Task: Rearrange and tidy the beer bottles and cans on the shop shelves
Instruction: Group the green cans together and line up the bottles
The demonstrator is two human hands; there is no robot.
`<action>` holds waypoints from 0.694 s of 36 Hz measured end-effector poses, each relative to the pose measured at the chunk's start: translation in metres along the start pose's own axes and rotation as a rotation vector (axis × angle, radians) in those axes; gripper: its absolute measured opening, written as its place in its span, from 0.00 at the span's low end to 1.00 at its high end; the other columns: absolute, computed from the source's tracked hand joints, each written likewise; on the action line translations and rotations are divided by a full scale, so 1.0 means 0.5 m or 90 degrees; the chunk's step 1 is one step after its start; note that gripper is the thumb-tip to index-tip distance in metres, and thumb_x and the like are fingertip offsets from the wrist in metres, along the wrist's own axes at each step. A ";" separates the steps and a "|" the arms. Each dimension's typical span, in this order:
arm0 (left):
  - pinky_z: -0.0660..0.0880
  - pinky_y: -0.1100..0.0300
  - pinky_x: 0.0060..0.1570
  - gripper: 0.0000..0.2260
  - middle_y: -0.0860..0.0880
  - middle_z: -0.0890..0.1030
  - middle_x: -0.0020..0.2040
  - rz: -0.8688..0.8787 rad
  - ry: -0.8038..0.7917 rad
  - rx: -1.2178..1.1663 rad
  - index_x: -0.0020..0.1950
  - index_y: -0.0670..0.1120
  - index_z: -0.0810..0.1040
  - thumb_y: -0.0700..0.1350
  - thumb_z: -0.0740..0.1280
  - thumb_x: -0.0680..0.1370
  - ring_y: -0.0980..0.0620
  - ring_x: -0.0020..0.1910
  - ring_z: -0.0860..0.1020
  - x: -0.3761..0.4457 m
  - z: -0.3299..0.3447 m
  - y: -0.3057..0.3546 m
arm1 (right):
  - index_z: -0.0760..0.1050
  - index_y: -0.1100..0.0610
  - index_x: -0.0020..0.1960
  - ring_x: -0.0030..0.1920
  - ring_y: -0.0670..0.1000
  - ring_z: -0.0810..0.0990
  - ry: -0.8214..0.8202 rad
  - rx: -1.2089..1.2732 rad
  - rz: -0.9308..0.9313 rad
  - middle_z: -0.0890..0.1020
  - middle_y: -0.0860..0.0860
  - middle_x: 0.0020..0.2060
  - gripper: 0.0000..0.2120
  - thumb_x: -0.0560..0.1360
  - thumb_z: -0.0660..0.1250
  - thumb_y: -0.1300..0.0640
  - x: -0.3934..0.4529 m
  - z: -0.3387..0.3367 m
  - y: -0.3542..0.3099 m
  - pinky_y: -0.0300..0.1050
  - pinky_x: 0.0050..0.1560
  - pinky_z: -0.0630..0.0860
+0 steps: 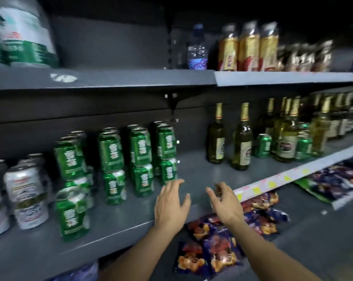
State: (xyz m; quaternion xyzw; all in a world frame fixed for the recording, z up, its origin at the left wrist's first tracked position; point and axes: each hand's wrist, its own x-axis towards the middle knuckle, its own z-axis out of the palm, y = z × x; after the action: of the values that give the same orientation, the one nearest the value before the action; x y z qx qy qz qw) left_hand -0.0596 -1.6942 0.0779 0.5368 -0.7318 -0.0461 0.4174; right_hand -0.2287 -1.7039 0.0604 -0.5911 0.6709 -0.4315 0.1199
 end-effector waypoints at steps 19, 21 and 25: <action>0.70 0.56 0.62 0.22 0.49 0.71 0.65 -0.066 -0.075 -0.200 0.67 0.48 0.68 0.44 0.69 0.75 0.50 0.65 0.71 0.206 0.438 0.398 | 0.72 0.57 0.60 0.55 0.56 0.76 0.128 -0.124 0.035 0.79 0.55 0.55 0.16 0.79 0.61 0.47 0.300 -0.411 0.370 0.47 0.46 0.70; 0.69 0.56 0.64 0.25 0.49 0.70 0.68 -0.083 -0.076 -0.233 0.70 0.48 0.66 0.42 0.70 0.75 0.50 0.67 0.70 0.236 0.471 0.410 | 0.72 0.56 0.63 0.58 0.56 0.76 0.141 -0.126 0.024 0.78 0.54 0.57 0.17 0.79 0.61 0.48 0.335 -0.411 0.378 0.47 0.49 0.71; 0.66 0.56 0.67 0.31 0.49 0.66 0.73 -0.087 -0.098 -0.234 0.75 0.48 0.60 0.44 0.70 0.75 0.49 0.71 0.66 0.306 0.536 0.419 | 0.71 0.57 0.62 0.58 0.56 0.75 0.195 -0.138 0.025 0.78 0.55 0.56 0.15 0.79 0.61 0.52 0.407 -0.403 0.404 0.49 0.52 0.72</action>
State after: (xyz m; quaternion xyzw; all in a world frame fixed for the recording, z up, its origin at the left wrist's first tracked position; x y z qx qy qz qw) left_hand -0.4047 -1.8344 0.0986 0.4951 -0.7027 -0.2476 0.4470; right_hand -0.5587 -1.8125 0.1066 -0.5149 0.7353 -0.4390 -0.0397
